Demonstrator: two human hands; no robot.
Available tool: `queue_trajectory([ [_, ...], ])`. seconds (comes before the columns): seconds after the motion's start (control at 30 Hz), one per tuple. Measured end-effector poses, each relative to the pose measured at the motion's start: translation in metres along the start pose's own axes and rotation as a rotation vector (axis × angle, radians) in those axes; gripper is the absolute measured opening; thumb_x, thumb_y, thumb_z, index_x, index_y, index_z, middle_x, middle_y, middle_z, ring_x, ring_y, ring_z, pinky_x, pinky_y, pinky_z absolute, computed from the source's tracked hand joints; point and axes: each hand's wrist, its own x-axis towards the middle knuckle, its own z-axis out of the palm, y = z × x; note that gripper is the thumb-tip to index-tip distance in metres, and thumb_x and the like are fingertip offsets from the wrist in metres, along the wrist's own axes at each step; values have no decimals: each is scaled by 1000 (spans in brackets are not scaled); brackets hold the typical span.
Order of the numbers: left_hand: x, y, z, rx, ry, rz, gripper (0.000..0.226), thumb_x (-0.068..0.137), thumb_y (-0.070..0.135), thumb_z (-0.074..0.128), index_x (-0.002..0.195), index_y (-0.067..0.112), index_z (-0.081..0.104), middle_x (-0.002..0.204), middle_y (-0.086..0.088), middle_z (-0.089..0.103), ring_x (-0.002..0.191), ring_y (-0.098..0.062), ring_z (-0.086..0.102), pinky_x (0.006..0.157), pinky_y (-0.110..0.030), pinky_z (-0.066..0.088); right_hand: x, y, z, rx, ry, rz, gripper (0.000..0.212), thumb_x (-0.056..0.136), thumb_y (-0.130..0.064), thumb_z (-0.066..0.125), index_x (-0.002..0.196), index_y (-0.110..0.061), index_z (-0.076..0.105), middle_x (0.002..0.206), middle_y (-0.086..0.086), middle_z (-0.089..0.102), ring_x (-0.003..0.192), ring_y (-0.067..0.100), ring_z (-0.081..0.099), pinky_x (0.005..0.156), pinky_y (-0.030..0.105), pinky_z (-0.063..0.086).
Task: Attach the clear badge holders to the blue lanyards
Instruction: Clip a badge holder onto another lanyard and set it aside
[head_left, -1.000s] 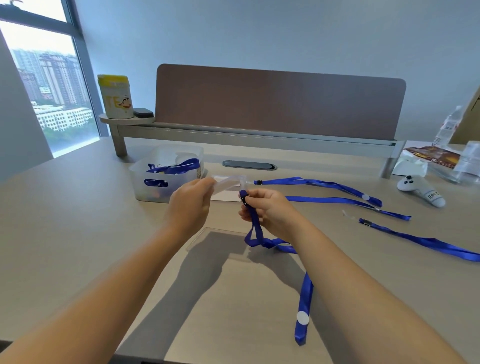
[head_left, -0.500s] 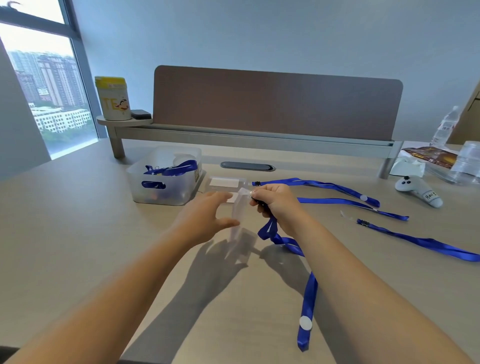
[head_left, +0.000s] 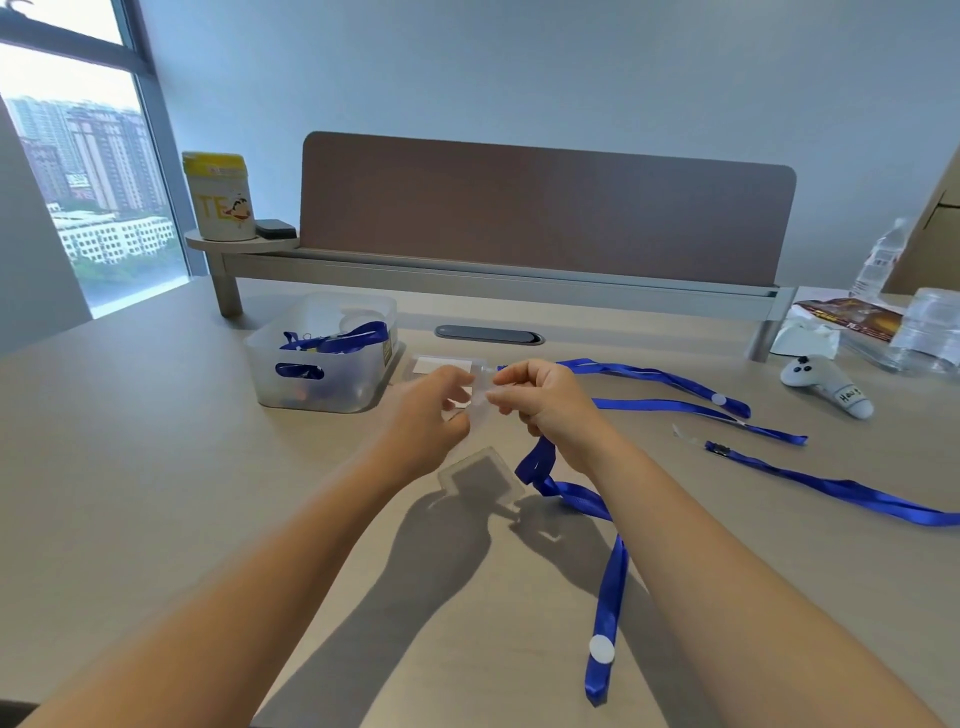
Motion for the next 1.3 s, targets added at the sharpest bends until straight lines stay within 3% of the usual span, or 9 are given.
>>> queue_trajectory([
  [0.13,2,-3,-1,-20,120,-18,18,87,6,52,104,1,56,102,-17,68,83,-21,58,76,-26,44,3,3,1,-207,17,-76,13,83,-10,63,93,-16,56,74,-9,47,67,5,43,60,17,38],
  [0.3,7,-5,-7,30,264,95,11,86,4,53,93,0,61,94,-18,71,88,-33,62,82,-42,50,6,2,4,-363,142,-195,18,89,-16,56,94,-3,67,62,-10,49,60,5,44,57,20,38],
  [0.43,11,-2,-7,56,314,54,20,83,12,59,101,4,57,108,-16,65,99,-29,56,89,-39,45,6,-3,2,-310,104,-141,18,89,-15,55,93,-1,65,63,-6,51,56,7,45,55,19,38],
  [0.67,3,-8,5,99,261,95,21,82,23,61,92,5,63,108,-13,64,97,-24,54,84,-33,43,5,-2,1,-72,71,10,23,89,-13,56,67,-16,53,62,0,54,51,9,47,45,14,41],
  [0.9,0,-7,4,79,213,99,34,83,28,57,112,10,61,117,-11,65,100,-23,61,83,-31,49,4,-3,1,-10,20,16,23,91,-12,52,69,-15,58,64,-1,59,51,7,47,46,12,40],
  [1.07,3,-6,1,52,215,184,28,84,20,56,106,5,64,106,-16,69,94,-27,63,83,-32,49,3,-2,7,-69,34,-33,18,92,-10,49,85,-4,65,64,-3,58,53,6,45,49,12,39],
  [1.13,3,-6,-2,74,223,245,24,85,17,56,101,2,66,97,-20,72,87,-31,65,78,-35,51,3,-2,8,-71,60,-52,21,91,-8,49,97,4,64,64,-2,57,54,7,45,53,14,39],
  [1.23,4,-9,-6,152,228,366,22,77,15,56,80,0,71,69,-21,73,60,-33,68,57,-37,57,1,-3,9,-69,77,-96,21,91,-8,50,98,6,64,64,-2,56,57,8,45,56,17,39],
  [1.3,5,-11,-7,225,218,390,19,72,13,56,73,0,70,63,-18,73,52,-31,67,48,-36,56,2,-3,10,-84,85,-115,21,91,-9,50,98,5,63,64,-2,55,57,8,46,56,16,39],
])
